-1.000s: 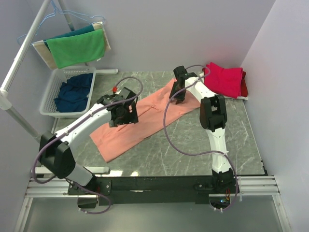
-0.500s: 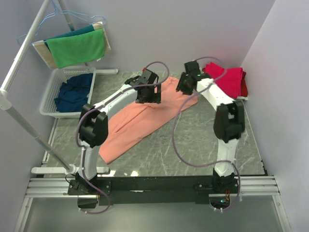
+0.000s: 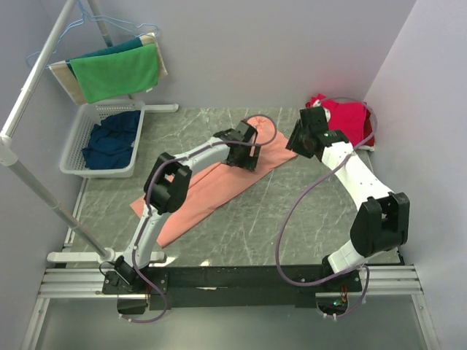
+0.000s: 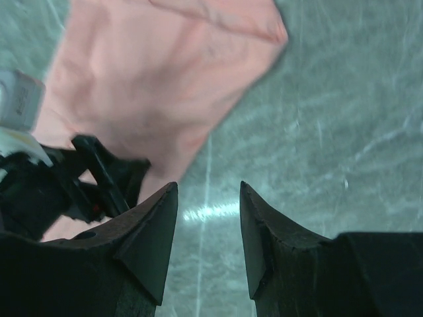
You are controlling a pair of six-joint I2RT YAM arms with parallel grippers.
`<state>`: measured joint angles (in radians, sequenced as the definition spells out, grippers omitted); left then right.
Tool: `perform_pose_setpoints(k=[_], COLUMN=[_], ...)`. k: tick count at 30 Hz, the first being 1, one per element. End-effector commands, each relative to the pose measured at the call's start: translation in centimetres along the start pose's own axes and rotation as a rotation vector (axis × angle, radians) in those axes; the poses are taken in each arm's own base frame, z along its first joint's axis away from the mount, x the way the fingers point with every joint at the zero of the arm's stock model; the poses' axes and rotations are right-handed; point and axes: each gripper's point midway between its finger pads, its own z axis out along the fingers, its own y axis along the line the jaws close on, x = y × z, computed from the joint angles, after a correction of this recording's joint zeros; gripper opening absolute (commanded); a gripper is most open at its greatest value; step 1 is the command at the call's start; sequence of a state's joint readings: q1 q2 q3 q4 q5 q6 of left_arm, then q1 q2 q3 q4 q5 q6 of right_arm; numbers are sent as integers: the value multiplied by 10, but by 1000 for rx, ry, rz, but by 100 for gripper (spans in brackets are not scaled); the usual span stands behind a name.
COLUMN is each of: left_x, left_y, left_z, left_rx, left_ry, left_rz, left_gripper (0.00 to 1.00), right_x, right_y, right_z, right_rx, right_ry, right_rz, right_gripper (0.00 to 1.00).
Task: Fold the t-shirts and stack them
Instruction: Fold the tshirt
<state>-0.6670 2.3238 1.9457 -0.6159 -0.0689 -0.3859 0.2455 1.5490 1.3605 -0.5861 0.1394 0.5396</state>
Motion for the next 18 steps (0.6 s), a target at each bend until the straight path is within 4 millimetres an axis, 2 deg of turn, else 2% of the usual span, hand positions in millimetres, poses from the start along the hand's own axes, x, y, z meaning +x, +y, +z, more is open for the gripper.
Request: perform_pose_setpoints(k=[1,3,4,5,8,12,15,18], left_x=[-19,-22,-26,-28,-39,-41,-44,-47], left_y=[-7,-1,3,7,21,44,60,67], left_z=[10,18,19,24,33,42,49,58], left_rx=[-36,-76,-112,-141,-240,-352,-382,-328], left_ry=[-79,-89,-107,-110,-143,-143,-153,-140], left_rz=[7,-14,-29,-39,-69,-95,-147,-199], left_gripper=[88,89,89,89,91,91,94,94], right_x=[21,29,42,44,61,75,81,98], right_y=[-4,-1,0,2,-3,-12,-15,-7], right_z=[-6,-7,-6,-8,-9,-10,-10,-11], right_rx=[-31,-65,-86,-107,-103,-89,-89,-119], right_ry=[39,53,89,82,113,136,146,185], right_rz=[18,27,25,24,3,-20,-35,-58], right_gripper=[49,49,49,49,49,49,49,49])
